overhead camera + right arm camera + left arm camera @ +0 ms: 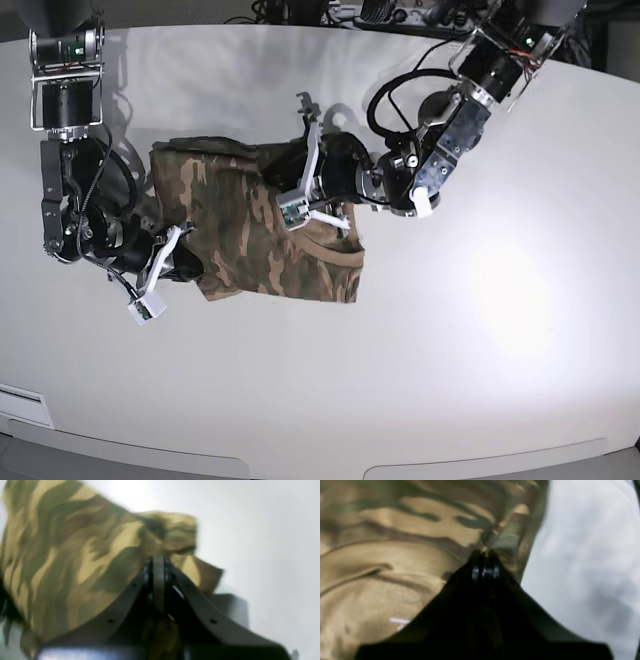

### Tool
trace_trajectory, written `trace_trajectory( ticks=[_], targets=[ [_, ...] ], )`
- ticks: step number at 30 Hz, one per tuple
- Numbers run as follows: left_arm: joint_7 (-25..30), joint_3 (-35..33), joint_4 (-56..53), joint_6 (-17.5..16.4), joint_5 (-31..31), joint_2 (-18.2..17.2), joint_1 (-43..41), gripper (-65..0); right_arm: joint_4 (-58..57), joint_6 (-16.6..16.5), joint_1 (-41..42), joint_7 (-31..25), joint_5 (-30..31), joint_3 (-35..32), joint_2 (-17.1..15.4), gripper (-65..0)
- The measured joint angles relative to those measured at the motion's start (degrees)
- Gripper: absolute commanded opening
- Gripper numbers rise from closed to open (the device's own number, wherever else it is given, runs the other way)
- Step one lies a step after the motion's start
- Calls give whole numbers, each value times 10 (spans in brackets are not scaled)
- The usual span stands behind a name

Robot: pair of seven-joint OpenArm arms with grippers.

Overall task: Fold the T-shirt properly
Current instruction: 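Press and square the folded shirt's edges with both grippers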

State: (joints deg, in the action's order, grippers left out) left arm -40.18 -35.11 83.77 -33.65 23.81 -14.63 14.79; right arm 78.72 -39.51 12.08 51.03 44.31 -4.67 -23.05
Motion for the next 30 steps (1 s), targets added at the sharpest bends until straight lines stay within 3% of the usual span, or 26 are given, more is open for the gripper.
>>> trace_trajectory(
  ticks=[3,8,11,14,21,26,30],
  targets=[
    [17,0,-18,0,-2,-14,21,-650,31,2,-56,-11,8,3,-3,-650],
    [103,0,-44,1,-94,-44,58,-650,106,4,-147,-21,17,5,-5,-650],
    [141,2,-57,22,-146,-62,75,-650,166,-1,-210,-22,22,3,0,-650],
    [164,2,-66,40,-153,-66,82,-650,225,15,-259,-12,13,0,5,-650],
    [147,1,-66,47,-163,-65,91,-650,338,61,-283,7,-83,29,21,-650],
    [95,1,-54,119,-199,-65,97,-650,410,85,-281,-26,-79,107,21,-650],
    [19,8,-25,147,-198,-72,99,-650,428,98,-281,-26,-72,159,21,-650]
  ],
)
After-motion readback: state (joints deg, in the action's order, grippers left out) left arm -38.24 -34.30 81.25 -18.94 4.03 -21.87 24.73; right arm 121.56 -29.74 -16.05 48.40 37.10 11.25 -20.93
